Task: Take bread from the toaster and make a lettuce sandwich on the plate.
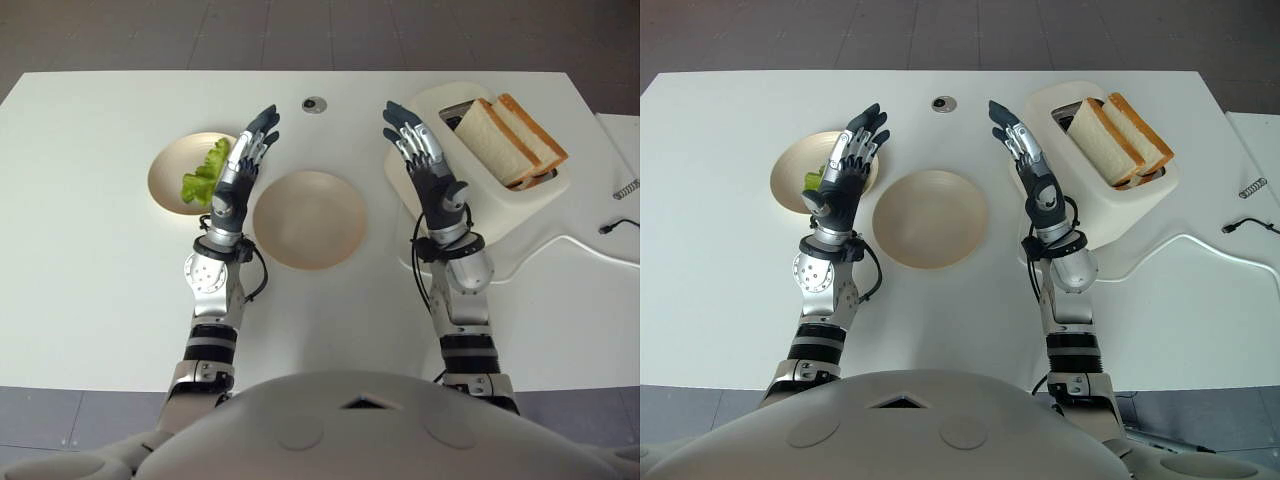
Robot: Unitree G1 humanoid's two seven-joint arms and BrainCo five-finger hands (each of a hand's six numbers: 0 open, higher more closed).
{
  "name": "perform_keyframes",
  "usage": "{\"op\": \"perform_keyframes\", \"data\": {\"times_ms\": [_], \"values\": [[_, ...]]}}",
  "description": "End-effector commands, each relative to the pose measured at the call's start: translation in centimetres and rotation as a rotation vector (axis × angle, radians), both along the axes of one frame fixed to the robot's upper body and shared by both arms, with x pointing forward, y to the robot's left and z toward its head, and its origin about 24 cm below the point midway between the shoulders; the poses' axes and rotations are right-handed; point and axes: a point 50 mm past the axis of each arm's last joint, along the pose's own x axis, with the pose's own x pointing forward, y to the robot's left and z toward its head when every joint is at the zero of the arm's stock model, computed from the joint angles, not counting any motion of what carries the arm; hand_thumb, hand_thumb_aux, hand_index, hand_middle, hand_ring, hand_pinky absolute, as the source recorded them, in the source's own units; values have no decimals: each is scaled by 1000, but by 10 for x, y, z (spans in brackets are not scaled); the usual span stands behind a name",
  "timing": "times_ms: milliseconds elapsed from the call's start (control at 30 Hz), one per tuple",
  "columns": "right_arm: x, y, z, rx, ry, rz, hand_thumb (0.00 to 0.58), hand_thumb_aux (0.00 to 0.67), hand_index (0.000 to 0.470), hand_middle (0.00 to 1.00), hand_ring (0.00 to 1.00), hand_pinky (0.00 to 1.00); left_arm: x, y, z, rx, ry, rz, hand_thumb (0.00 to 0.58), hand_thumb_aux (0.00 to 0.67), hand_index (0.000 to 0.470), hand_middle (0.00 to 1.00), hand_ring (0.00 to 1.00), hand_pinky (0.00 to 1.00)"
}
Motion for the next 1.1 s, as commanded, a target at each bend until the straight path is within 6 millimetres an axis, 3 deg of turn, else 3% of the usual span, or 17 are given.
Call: {"op": "perform_keyframes", "data": {"times_ms": [33,267,367,467,600,667,767,967,1033,1100], "values": [[2,2,3,8,-14,6,0,0,0,0,0,0,-3,-6,-3,25,2,-39,0,0,0,0,0,0],[-2,3,8,20,-41,12,0,0,0,0,0,0,-5,-4,1,-9,-16,-55,0,0,0,0,0,0],[-13,-9,36,16,-154,-8,0,0,0,0,0,0,-6,1,4,-39,-19,-56,0,0,0,0,0,0],[-19,-39,61,-79,-266,-121,0,0,0,0,0,0,-6,3,4,-39,-17,-53,0,0,0,0,0,0],[-22,-102,87,-225,-326,-393,0,0,0,0,0,0,-9,3,5,-46,-17,-62,0,0,0,0,0,0],[-17,-128,82,-358,-258,-521,0,0,0,0,0,0,-9,2,5,-53,-18,-66,0,0,0,0,0,0],[-1,-154,58,-517,-81,-645,0,0,0,0,0,0,-11,0,8,-61,-27,-80,0,0,0,0,0,0],[13,-170,17,-649,134,-659,0,0,0,0,0,0,-11,0,6,-55,-23,-88,0,0,0,0,0,0],[15,-170,14,-622,151,-641,132,81,57,0,0,0,-11,0,6,-55,-20,-89,0,0,0,0,0,0],[16,-166,12,-594,156,-618,201,129,90,0,0,0,-11,-1,5,-55,-17,-93,0,0,0,0,0,0]]}}
